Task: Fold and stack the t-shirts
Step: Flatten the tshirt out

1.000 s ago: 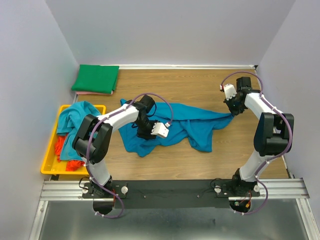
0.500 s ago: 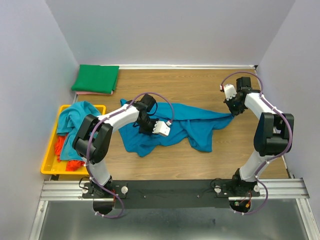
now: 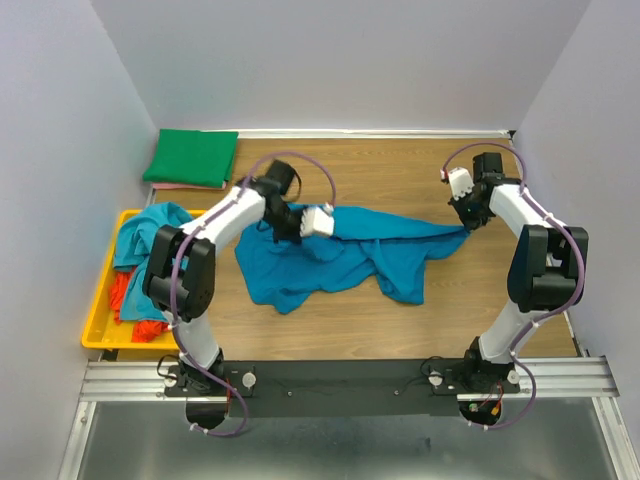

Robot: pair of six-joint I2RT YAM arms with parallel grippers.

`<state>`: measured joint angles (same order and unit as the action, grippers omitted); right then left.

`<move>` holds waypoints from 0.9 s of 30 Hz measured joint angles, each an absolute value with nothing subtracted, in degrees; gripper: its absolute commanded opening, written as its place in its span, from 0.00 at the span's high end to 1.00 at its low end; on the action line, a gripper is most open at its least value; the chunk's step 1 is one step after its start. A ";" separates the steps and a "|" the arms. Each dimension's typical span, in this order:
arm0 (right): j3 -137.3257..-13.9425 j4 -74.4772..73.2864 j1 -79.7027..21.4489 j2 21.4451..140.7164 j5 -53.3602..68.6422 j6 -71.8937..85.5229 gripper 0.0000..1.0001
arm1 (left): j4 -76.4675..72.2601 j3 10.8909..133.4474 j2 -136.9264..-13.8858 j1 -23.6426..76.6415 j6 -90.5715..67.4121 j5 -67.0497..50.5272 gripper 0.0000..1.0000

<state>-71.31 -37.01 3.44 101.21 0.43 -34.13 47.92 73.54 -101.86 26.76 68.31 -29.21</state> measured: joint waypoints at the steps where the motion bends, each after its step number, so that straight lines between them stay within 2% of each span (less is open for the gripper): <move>1: -72.01 -37.50 3.44 101.27 0.16 -34.33 0.99 | 48.69 78.02 -102.21 23.86 66.94 -30.28 1.00; 7: -82.65 -38.83 3.44 102.50 -0.84 -34.96 0.99 | 50.04 101.12 -104.22 12.08 59.66 -33.28 1.00; 11: -95.33 -39.20 3.44 105.54 -1.52 -35.79 0.99 | 50.46 115.52 -107.20 8.16 53.54 -34.35 1.00; 16: -106.76 -39.31 3.44 108.53 -2.76 -36.51 1.00 | 46.81 122.15 -108.47 6.57 45.36 -34.22 1.00; 27: -128.97 -39.51 3.40 110.39 -4.25 -36.03 1.00 | 31.68 122.80 -104.62 3.38 30.35 -33.26 1.00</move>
